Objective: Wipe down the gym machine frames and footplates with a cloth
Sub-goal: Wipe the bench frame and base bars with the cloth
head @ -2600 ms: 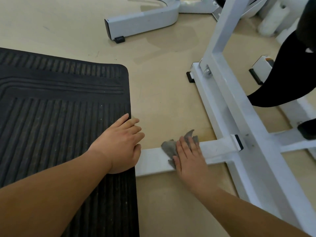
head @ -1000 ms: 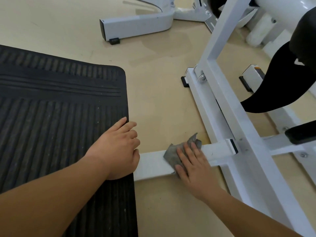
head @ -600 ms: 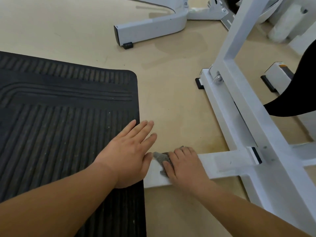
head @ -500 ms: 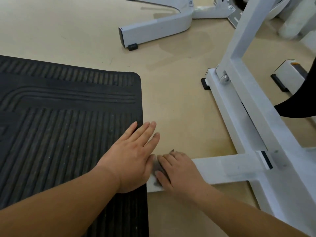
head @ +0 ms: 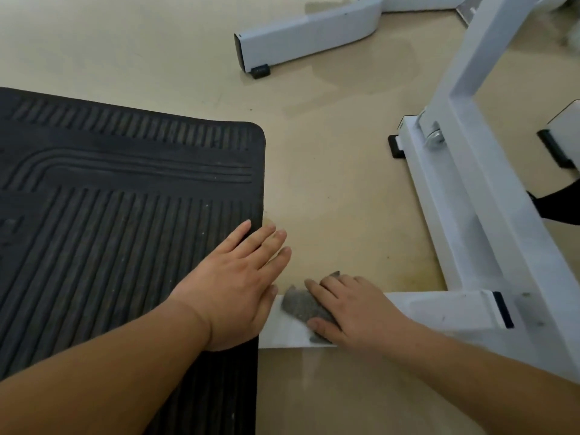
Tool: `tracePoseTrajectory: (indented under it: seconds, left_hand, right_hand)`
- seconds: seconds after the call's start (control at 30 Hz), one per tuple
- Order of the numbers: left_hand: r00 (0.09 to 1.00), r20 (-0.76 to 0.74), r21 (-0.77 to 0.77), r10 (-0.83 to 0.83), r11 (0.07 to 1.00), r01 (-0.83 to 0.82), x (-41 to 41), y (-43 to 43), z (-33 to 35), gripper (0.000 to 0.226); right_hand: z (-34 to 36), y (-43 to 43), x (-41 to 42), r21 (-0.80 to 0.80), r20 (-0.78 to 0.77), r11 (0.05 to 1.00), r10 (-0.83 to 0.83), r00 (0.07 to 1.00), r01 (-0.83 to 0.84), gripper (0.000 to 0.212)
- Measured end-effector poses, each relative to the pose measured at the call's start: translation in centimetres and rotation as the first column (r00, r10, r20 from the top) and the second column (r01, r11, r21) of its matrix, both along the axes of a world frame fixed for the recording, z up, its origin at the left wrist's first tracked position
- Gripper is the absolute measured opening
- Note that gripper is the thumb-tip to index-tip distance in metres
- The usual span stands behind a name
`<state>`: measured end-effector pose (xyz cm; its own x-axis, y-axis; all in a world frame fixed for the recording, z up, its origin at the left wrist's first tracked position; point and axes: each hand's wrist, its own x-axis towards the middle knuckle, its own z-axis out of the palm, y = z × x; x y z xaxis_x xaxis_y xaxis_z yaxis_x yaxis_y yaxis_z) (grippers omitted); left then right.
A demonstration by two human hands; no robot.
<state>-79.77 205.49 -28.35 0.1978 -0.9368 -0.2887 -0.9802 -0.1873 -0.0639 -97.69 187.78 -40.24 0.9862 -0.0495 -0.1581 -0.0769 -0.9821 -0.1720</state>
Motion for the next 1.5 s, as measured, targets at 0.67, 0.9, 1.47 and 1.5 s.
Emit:
tracePoseTrajectory:
  seconds: [0.67,0.9,1.47,1.5]
  left_hand:
    - [1.0,-0.03,-0.085,0.001,0.996,-0.003,0.1,0.3,-0.4,0.066]
    - [1.0,-0.009,-0.1,-0.007,0.995,0.006,0.5,0.5,-0.7,0.065]
    - [1.0,-0.007,-0.102,-0.001,0.995,0.0,0.4,0.4,-0.7,0.064]
    - [1.0,-0.002,-0.094,-0.006,0.996,0.006,0.5,0.4,-0.7,0.063]
  right_hand:
    - [1.8,-0.2,-1.2,-0.196,-0.231,0.937,-0.331,0.915,0.289,0.083]
    - [4.3,-3.9,-4.0,-0.476,-0.339,0.831,-0.475,0.812,0.288,0.093]
    - [3.0,-3.2,-4.0,-0.345,-0.268,0.873,-0.443,0.855,0.344,0.092]
    - [3.3,-3.3,-3.6,-0.405,-0.288,0.833,-0.507,0.812,0.377,0.093]
